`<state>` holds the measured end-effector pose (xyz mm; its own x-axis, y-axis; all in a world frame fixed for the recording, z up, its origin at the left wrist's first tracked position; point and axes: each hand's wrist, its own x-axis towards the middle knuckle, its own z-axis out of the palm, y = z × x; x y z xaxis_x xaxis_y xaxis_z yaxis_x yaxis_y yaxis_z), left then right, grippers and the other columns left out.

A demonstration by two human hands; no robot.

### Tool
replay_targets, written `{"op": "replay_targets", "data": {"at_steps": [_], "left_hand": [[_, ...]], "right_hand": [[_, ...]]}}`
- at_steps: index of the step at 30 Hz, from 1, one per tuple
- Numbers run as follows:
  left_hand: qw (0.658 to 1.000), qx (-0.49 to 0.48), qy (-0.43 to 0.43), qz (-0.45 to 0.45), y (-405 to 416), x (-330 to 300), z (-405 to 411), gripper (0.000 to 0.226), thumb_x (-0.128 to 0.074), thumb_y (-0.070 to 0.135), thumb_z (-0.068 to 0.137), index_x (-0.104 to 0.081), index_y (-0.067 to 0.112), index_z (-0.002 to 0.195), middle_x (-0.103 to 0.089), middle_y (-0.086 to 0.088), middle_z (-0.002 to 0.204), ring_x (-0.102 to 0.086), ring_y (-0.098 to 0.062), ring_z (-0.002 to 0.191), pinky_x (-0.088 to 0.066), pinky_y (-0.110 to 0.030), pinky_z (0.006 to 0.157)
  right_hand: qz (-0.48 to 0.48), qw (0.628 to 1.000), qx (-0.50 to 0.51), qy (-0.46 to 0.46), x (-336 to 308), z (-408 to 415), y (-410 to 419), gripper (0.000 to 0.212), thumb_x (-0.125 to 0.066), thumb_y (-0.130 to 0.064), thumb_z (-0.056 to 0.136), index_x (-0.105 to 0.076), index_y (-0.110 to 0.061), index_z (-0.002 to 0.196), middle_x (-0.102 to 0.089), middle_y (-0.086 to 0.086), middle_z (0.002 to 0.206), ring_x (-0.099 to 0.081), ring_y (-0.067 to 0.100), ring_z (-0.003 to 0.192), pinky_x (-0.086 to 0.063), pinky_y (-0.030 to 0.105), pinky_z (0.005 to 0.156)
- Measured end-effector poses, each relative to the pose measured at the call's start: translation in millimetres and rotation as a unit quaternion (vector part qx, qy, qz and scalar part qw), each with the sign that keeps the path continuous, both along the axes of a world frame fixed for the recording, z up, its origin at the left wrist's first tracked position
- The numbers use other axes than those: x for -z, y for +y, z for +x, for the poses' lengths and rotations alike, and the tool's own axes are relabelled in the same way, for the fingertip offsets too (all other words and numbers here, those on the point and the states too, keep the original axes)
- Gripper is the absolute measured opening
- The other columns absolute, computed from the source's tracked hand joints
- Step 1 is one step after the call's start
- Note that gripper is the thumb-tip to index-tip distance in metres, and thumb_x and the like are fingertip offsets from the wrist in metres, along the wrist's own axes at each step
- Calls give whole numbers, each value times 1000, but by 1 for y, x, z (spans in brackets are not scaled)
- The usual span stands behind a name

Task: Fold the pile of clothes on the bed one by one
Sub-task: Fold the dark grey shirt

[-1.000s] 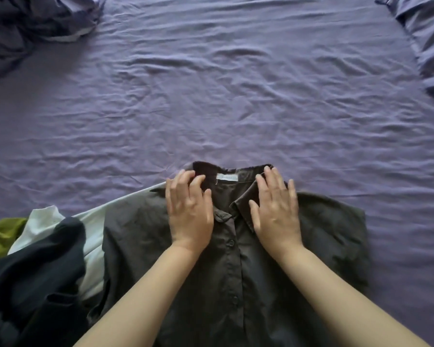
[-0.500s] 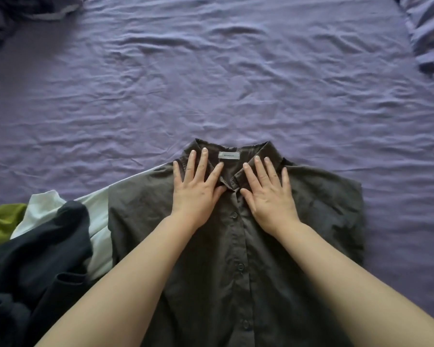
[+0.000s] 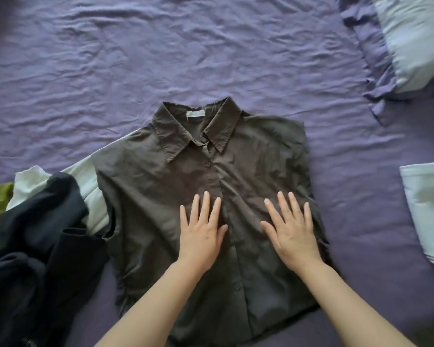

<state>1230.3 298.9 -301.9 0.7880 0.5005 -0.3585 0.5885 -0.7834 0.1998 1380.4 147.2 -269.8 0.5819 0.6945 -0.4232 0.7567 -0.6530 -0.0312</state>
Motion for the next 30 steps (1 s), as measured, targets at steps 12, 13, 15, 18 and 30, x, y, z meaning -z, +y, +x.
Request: {"op": "replay_targets", "data": {"at_steps": [12,13,15,18,30], "left_hand": [[994,37,96,-36,-96,-20,-33,63,-25,54,97,3,33,150,13,-6,159,20,-31,144,7,-60,111],[994,41,90,-42,-107,-22,-33,63,-26,55,96,-1,34,150,11,-6,159,18,-30,144,9,-59,111],[994,55,64,-66,-129,-27,-32,61,-31,57,94,-17,34,149,1,-5,160,12,-26,146,9,-55,113],[992,63,41,-99,-162,-28,-31,59,-38,58,92,-31,32,144,-7,-3,160,7,-23,147,5,-52,115],[987,54,144,-42,-183,-17,-50,69,-36,53,95,8,42,147,16,1,159,15,-28,145,1,-61,112]], "right_hand": [[80,981,171,39,-4,-9,-96,56,-49,-19,96,-28,-18,147,-16,18,155,-27,37,138,-32,47,106],[83,977,187,52,-4,-10,-106,59,-50,-20,95,-24,-18,148,-18,18,155,-32,38,135,-35,47,103],[109,970,208,66,-3,-10,-122,65,-55,-21,93,-23,-15,148,-34,18,147,-41,36,127,-39,46,99],[189,937,271,113,-2,-6,-136,62,-62,-18,89,-33,-10,143,-55,17,124,-52,35,113,-44,43,89],[267,911,296,109,2,-7,-202,12,-67,-7,84,-57,-6,91,-59,11,83,-57,36,81,-37,34,66]]}}
